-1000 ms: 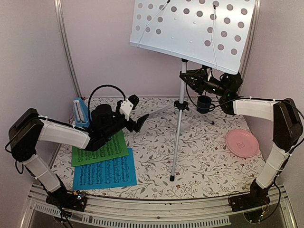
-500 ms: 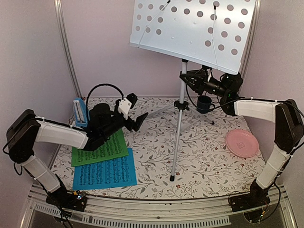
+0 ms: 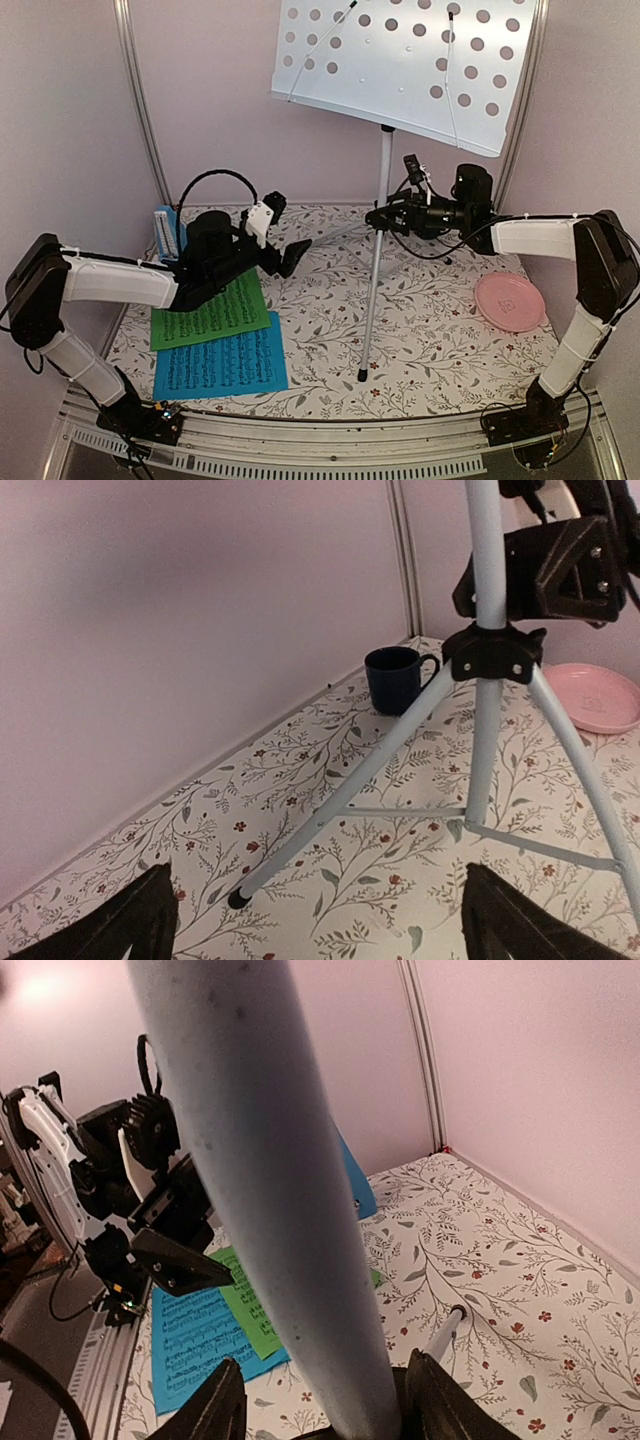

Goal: Set up the instrument practice props

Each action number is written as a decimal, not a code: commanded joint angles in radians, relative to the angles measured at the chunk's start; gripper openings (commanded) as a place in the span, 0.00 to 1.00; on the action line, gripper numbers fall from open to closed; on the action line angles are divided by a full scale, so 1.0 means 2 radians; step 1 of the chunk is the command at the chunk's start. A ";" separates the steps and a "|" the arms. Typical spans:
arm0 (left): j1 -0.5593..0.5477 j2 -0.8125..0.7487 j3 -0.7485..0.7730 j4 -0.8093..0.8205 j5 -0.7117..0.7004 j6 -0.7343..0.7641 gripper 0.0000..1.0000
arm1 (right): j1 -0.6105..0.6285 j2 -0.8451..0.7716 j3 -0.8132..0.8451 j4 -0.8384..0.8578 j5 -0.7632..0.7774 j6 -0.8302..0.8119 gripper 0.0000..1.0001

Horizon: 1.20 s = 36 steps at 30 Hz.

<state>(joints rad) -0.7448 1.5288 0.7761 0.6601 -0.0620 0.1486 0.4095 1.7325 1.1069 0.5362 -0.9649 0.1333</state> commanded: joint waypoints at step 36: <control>0.082 0.298 0.381 -0.233 0.294 0.142 0.31 | -0.071 0.013 -0.082 0.002 0.081 0.112 0.72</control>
<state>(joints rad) -0.6037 2.2017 1.6062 0.1200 0.5182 0.4652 0.2680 1.7214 0.8684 0.5137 -0.8066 0.3679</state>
